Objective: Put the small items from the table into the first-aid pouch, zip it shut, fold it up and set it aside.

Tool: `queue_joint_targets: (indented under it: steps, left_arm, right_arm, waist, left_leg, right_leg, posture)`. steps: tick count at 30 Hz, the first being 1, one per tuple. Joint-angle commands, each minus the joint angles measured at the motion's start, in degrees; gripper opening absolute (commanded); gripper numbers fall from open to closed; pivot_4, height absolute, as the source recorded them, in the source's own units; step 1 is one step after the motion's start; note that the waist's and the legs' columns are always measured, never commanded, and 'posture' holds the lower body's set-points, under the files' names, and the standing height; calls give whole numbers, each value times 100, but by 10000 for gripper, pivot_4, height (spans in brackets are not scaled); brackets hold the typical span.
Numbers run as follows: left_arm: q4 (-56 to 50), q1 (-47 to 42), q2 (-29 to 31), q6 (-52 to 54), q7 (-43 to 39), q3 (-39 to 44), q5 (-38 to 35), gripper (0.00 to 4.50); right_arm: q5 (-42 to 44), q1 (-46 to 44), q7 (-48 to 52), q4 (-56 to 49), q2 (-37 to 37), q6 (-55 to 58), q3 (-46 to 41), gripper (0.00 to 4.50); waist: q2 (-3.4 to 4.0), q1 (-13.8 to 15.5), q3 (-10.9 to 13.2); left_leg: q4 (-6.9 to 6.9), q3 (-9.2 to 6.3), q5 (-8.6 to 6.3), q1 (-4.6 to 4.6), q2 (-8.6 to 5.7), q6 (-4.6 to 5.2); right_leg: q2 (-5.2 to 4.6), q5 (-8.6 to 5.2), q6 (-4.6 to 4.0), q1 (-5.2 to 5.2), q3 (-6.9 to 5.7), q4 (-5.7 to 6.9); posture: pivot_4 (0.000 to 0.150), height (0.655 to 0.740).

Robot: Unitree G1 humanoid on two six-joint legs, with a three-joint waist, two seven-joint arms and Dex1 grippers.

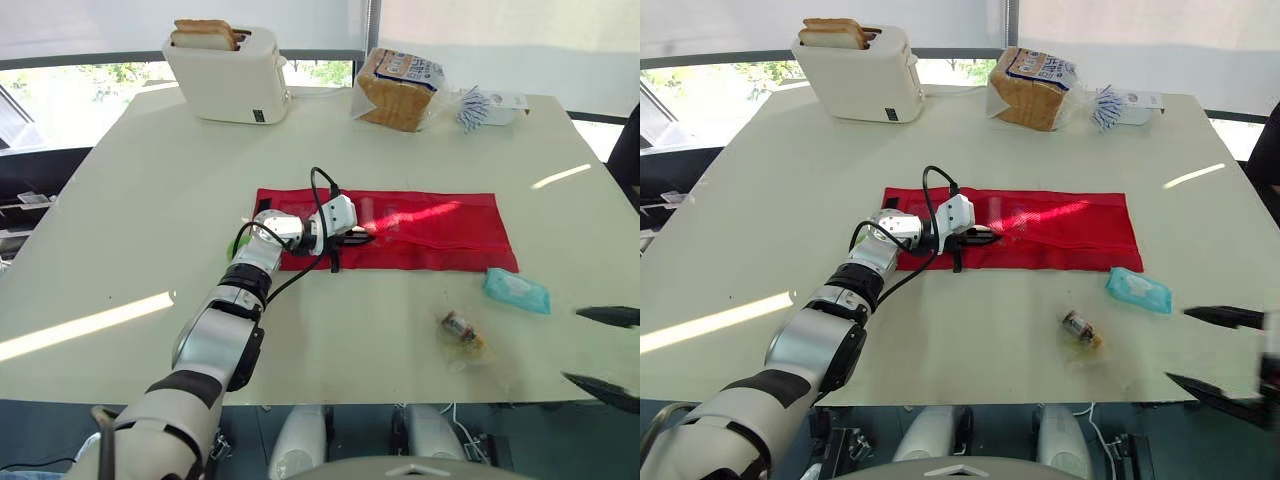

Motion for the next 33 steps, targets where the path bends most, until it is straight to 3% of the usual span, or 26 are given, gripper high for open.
queue_joint_targets:
  steps: [1, 7, 14, 17, 24, 33]
  left_arm:
    - [-32, -77, -39, -110, 15, 21, 32, 0]
    - [-73, -93, -85, -109, 35, 15, 54, 0]
    - [-125, -86, -89, -93, 26, 17, 52, 0]
    - [-151, -80, -104, -77, 24, 13, 47, 0]
    - [-160, -94, -121, -63, 23, 12, 47, 0]
    - [-186, -97, -120, -47, 15, 18, 40, 0]
  right_arm:
    - [-145, -183, -637, -223, 73, 434, 638, 44254]
    - [-84, -642, -1582, -425, 112, 1737, 1699, 44254]
    - [-381, -833, -1936, -219, 143, 1855, 2409, 44254]
    - [-304, -1023, -2130, -278, 263, 1970, 2511, 35671]
    - [-483, -1224, -2321, -180, 249, 1923, 2642, 3935]
    - [-268, -1667, -2562, -314, 391, 2264, 2740, 3592]
  waist:
    - [-4, 12, 2]
    - [-3, 6, 1]
    - [-3, 2, 1]
    - [-3, 2, 1]
    - [-3, 4, 1]
    - [-3, -4, 1]
  left_leg:
    - [0, -3, 0, -3, 0, 0]
    - [4, -4, 1, -4, 0, -1]
    - [6, -4, -7, -5, -1, 13]
    - [7, -6, -7, -4, -1, 12]
    - [8, -4, -7, -5, -1, 12]
    - [8, -5, -7, -4, -1, 12]
  right_leg:
    - [0, 0, 0, 0, -3, -2]
    - [1, 0, 0, 1, -3, 0]
    - [1, 0, 0, 0, -3, 0]
    - [2, 0, 0, 0, -3, 1]
    - [1, 0, 0, 0, -3, 1]
    - [2, 0, 0, 0, -3, 3]
  posture:
    - [1500, 7400]
    - [1500, 7400]
    - [1500, 7400]
    - [1500, 7400]
    - [1500, 7400]
    - [1500, 7400]
